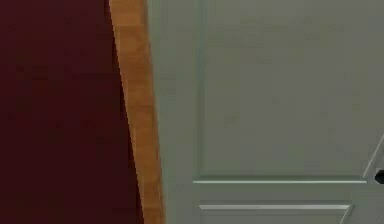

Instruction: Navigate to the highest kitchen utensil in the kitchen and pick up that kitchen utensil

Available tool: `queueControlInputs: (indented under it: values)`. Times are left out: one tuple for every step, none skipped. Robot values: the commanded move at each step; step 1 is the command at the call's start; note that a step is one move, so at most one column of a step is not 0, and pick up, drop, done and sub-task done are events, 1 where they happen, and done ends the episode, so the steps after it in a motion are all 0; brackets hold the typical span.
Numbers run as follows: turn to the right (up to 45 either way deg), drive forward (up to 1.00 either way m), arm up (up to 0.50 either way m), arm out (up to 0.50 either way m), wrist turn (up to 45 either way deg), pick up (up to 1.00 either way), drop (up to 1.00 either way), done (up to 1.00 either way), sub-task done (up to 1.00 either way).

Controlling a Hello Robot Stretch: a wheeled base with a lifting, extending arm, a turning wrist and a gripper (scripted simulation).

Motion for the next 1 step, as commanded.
queueControlInputs:
  values:
    - [45.0, 0.0, 0.0, 0.0, 0.0, 0.0, 0.0, 0.0, 0.0]
